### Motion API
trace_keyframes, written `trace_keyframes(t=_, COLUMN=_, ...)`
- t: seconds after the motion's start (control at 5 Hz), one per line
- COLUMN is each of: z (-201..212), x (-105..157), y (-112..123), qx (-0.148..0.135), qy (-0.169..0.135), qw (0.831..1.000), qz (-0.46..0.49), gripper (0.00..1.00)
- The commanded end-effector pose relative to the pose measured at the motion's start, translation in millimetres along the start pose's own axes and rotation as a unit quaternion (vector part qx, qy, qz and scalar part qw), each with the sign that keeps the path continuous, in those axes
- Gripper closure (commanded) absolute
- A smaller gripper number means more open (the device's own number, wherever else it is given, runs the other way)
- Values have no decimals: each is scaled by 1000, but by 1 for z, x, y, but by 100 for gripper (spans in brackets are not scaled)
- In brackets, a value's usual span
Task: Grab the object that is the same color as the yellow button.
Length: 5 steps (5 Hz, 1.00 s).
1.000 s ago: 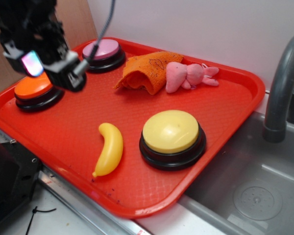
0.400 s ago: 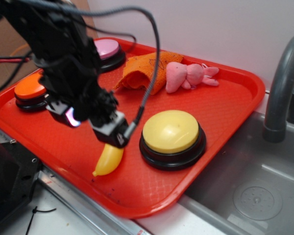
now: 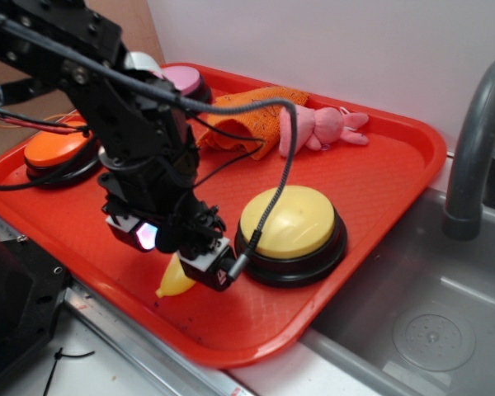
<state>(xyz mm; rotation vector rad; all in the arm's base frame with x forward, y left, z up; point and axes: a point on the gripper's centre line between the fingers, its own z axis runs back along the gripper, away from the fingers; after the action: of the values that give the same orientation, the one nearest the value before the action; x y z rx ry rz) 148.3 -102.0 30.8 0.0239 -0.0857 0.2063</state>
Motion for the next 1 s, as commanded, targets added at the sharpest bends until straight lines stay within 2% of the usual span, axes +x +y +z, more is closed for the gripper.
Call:
trace_keyframes(t=0.0, z=-16, x=13, y=-2, qx=-2, qy=-1, qw=1000, qz=18, gripper=0)
trace_keyframes(t=0.2, z=-17, x=14, y=-1, qx=-7, qy=-2, qw=1000, qz=22, gripper=100)
trace_keyframes(t=0.6, z=2, x=20, y=16, qx=7, qy=-5, qw=997, qz=76, gripper=100)
trace_keyframes(t=0.8, z=29, x=30, y=41, qx=16, qy=-5, qw=992, qz=122, gripper=100)
